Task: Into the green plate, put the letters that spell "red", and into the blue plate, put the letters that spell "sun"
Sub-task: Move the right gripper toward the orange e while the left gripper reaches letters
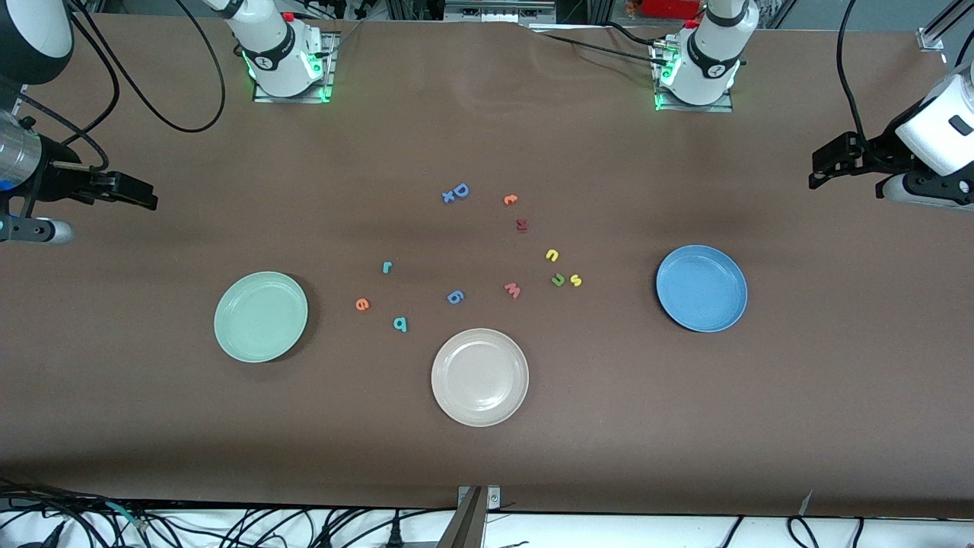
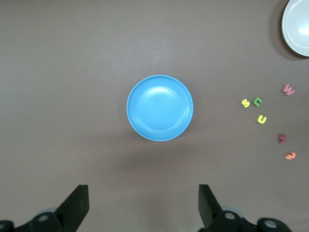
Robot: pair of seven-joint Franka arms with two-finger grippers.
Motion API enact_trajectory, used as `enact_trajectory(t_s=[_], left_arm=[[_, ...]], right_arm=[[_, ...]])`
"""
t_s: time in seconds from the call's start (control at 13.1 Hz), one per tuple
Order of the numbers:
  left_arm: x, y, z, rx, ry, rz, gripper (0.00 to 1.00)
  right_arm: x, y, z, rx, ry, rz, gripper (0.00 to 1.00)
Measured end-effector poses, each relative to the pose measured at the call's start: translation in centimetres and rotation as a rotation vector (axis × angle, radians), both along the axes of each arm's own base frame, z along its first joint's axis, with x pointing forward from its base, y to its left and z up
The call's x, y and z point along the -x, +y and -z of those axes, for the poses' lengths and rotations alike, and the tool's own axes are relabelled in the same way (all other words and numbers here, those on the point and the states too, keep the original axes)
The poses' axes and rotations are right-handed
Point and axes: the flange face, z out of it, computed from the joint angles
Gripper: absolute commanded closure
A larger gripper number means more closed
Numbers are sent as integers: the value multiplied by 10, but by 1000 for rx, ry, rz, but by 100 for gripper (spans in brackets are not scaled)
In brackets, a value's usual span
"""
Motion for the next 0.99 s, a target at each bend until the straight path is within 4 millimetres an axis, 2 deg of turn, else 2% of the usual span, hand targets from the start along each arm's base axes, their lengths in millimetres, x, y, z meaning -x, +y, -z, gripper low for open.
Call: enact_trajectory(t_s=[0.15, 0.31, 0.61, 0.99], left_arm=[[0, 0, 0, 0, 0, 1, 0], [0, -1, 0, 0, 0, 1, 0], [0, -1, 0, 0, 0, 1, 0], [0, -1, 0, 0, 1, 1, 0]], right_arm=[[-3, 4, 5, -1, 2, -6, 0], [-11, 17, 18, -3, -4, -26, 0], [-36, 67, 71, 2, 3, -92, 0], [-53, 135, 137, 21, 2, -122, 0]])
